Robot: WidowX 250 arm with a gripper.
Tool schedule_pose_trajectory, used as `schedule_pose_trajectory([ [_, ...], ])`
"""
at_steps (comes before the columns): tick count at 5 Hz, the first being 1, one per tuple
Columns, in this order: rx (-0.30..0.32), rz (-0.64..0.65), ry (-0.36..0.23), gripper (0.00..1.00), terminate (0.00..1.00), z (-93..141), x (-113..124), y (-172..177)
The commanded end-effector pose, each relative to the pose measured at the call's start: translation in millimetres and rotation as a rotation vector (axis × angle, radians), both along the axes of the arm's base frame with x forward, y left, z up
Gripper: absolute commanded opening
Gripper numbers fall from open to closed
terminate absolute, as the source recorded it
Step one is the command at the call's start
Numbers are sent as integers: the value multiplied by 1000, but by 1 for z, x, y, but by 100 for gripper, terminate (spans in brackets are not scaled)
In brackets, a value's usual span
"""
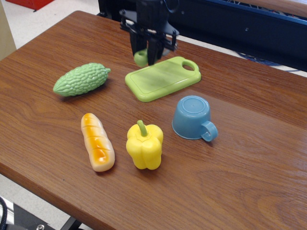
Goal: Put spatula on cutting board
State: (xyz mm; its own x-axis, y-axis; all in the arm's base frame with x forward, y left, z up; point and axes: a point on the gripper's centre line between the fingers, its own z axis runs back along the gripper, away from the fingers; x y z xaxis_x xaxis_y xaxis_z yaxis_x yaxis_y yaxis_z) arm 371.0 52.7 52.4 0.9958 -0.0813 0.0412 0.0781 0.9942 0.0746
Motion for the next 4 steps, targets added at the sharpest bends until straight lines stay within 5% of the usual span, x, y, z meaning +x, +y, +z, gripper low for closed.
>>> schedule_pose_trajectory([
  [1, 43, 32, -72, 0, 0, -1, -5, -15],
  [3, 35, 66, -92, 0, 0, -9, -6, -19],
  [4, 35, 102, -114, 100, 0, -11, -5, -21],
])
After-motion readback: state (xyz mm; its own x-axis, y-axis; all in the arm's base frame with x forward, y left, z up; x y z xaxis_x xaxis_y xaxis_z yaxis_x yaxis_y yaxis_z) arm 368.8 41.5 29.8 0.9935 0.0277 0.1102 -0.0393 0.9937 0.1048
